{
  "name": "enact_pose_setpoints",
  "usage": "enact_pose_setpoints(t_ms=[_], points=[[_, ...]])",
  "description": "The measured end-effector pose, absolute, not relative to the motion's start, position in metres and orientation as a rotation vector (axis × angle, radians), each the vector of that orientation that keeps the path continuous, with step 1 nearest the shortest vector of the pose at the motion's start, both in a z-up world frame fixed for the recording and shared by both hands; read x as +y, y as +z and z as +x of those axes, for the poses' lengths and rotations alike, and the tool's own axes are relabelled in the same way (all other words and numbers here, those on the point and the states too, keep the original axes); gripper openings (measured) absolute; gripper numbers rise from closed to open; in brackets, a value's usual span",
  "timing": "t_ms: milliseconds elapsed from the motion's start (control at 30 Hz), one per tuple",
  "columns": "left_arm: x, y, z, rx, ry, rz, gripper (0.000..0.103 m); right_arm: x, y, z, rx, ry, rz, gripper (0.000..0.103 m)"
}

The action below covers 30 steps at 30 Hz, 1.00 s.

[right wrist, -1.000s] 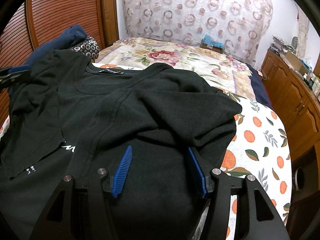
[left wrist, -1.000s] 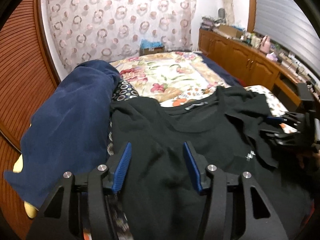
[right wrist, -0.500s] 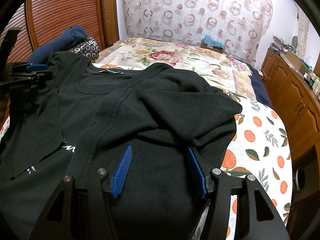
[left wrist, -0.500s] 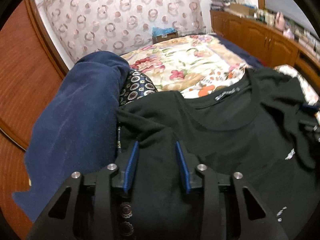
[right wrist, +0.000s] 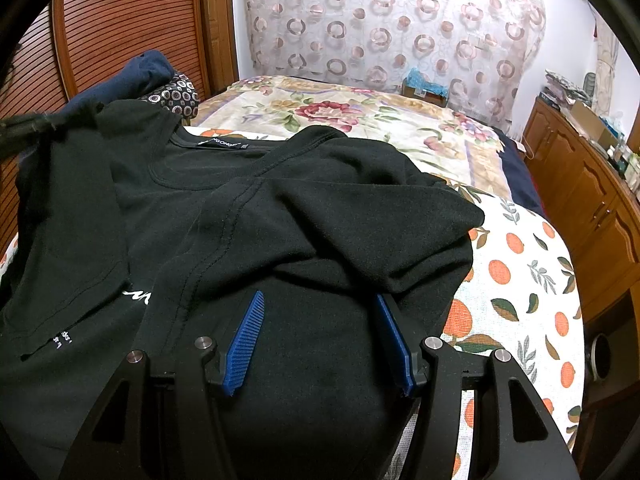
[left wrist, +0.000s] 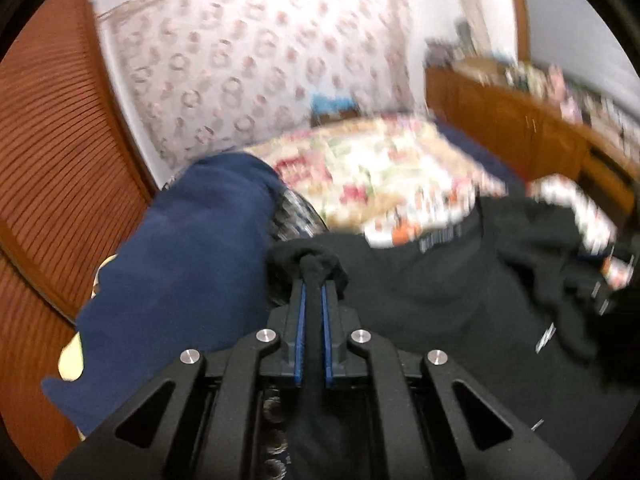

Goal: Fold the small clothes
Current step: 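Grasp the shirt's collar edge with the left gripper, then grasp the black T-shirt's edge with the right gripper while the left gripper holds the collar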

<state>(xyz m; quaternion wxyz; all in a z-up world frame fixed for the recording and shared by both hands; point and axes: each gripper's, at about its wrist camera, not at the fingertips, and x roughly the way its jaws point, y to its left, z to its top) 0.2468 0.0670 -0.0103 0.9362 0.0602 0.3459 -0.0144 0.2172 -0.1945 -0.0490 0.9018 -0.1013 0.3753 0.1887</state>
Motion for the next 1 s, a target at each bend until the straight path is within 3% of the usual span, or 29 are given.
enact_pose_setpoints(t_ms=[167,633,1000], points=[[0.092,0.009,0.249,0.664,-0.003,0.064,0.008,-0.195,-0.049,0.217,0.775,0.39,-0.211,0.059],[0.08,-0.002,0.244,0.661,-0.052,0.045,0.008,-0.237,-0.026,0.234,0.749,0.367,-0.154,0.059],[0.074,0.0,0.238,0.647,-0.076,0.039,0.008,-0.261,-0.038,0.289,0.85,0.397,0.017,0.059]])
